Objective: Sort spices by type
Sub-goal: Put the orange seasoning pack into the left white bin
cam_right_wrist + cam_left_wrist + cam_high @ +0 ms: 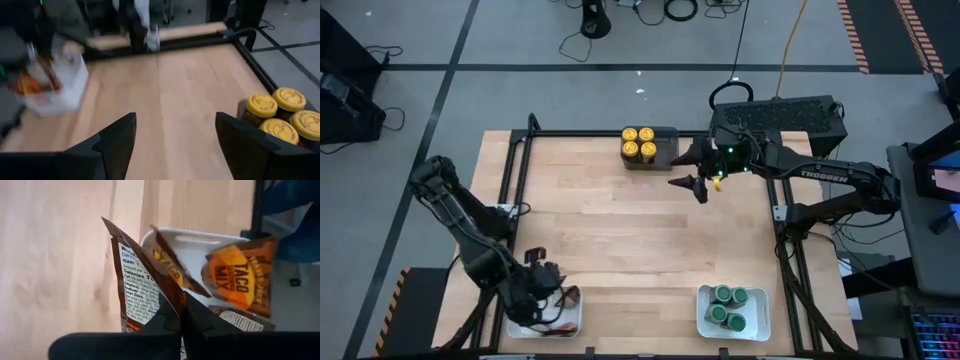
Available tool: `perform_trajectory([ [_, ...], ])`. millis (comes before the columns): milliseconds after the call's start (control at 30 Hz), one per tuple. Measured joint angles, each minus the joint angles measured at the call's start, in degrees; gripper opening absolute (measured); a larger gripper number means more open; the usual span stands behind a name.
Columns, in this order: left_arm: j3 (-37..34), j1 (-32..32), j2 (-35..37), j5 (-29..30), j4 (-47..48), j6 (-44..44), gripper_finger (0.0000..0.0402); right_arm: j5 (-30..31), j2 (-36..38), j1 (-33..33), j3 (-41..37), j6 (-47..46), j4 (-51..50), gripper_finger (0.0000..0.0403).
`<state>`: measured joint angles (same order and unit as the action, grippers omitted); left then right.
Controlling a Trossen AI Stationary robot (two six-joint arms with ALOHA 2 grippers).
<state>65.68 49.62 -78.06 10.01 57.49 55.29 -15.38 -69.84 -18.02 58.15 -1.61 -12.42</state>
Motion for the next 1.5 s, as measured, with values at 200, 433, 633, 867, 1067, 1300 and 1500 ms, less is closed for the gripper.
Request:
perform_trajectory([
  [200,-0.6,8.3,8.4,12.5,-0.5,-1.5,0.0000,0.1,0.0,1.6,2.9,-15.3,8.5,0.0254],
  [433,-8.2,25.4,17.2,30.4,-14.2,2.6,0.0000,9.6,-0.3,7.2,8.0,-21.3,11.4,0.0254],
  [633,-18.4,31.3,16.6,30.6,-19.6,4.0,0.0000,17.2,-0.6,11.4,8.8,-21.7,10.8,0.0254],
  [867,-27.4,31.9,16.7,33.1,-25.6,5.9,0.0000,18.5,-1.5,15.1,8.8,-24.7,10.2,0.0254],
  [1067,-33.9,31.9,16.5,31.3,-38.2,5.3,0.0000,18.6,-1.5,16.7,8.8,-25.8,8.4,0.0254],
  [1300,-36.4,31.3,13.9,32.0,-39.5,4.0,0.0000,18.7,-1.5,18.0,8.8,-26.7,7.2,0.0254],
  [1500,-36.6,30.4,11.6,29.9,-39.7,4.4,0.0034,18.7,-1.5,18.1,8.8,-26.7,7.2,0.0254],
])
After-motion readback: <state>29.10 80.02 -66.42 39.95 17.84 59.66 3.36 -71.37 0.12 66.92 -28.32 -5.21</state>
